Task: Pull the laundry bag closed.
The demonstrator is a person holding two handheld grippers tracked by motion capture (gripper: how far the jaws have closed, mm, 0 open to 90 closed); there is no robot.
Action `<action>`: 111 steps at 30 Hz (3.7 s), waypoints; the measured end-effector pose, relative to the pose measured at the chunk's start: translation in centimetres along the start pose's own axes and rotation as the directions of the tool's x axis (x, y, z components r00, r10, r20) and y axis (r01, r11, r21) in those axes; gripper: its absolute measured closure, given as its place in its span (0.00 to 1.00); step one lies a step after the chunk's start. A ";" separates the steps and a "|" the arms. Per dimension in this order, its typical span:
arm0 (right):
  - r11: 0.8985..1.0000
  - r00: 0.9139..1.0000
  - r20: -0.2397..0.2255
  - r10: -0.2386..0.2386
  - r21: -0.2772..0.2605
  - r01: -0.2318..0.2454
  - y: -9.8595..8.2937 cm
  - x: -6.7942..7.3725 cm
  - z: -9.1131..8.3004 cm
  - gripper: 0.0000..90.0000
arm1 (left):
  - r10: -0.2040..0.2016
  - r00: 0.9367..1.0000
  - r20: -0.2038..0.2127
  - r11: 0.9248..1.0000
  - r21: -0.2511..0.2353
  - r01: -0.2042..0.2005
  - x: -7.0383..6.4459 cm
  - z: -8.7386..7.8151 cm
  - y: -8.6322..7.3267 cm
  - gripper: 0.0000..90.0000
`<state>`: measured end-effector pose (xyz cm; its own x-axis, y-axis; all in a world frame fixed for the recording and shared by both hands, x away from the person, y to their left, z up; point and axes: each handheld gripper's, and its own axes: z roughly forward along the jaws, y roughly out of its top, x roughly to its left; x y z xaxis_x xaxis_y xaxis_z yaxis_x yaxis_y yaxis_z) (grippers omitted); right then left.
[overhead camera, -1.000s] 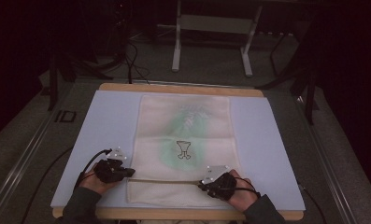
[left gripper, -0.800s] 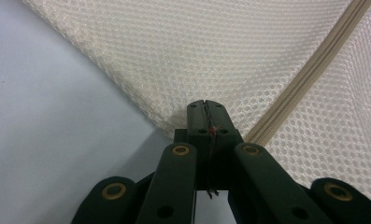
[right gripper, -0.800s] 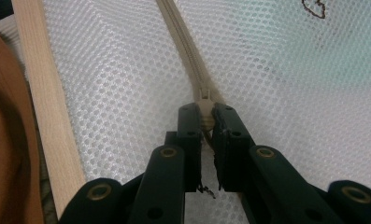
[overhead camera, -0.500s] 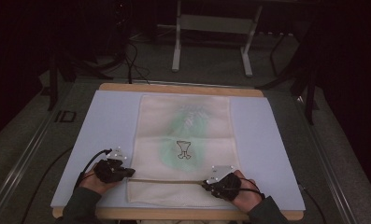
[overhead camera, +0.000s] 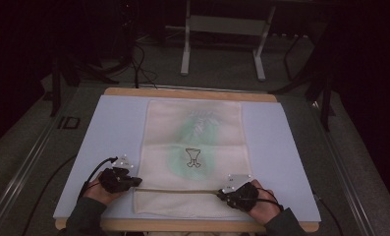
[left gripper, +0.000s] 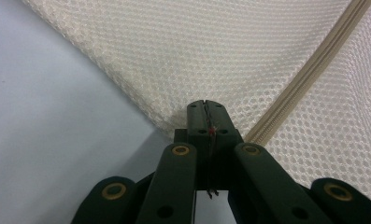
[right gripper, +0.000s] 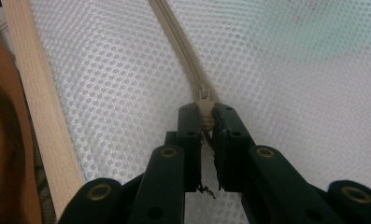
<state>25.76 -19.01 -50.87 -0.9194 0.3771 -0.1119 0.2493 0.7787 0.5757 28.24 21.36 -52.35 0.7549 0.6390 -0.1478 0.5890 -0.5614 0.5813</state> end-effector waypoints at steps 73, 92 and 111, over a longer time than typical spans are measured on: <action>0.990 0.990 0.029 0.139 0.015 -0.139 -5.0 -2.4 -3.5 0.91 | 0.003 1.000 -0.001 1.000 0.001 -0.003 0.0 0.0 0.0 1.00; 0.988 0.989 0.029 0.148 0.030 -0.149 -6.4 -3.8 -5.0 0.91 | 0.002 1.000 -0.001 1.000 0.002 -0.002 0.0 0.0 0.0 1.00; 0.982 0.982 -0.013 0.188 -0.001 -0.188 -7.9 -4.4 -5.5 0.83 | -0.002 1.000 0.002 1.000 -0.005 0.002 0.0 0.0 0.0 1.00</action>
<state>26.21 -29.58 -50.44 -0.8603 0.5097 0.0089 0.4171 0.6937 0.5872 28.24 21.39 -52.37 0.7544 0.6388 -0.1509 0.5891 -0.5577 0.5847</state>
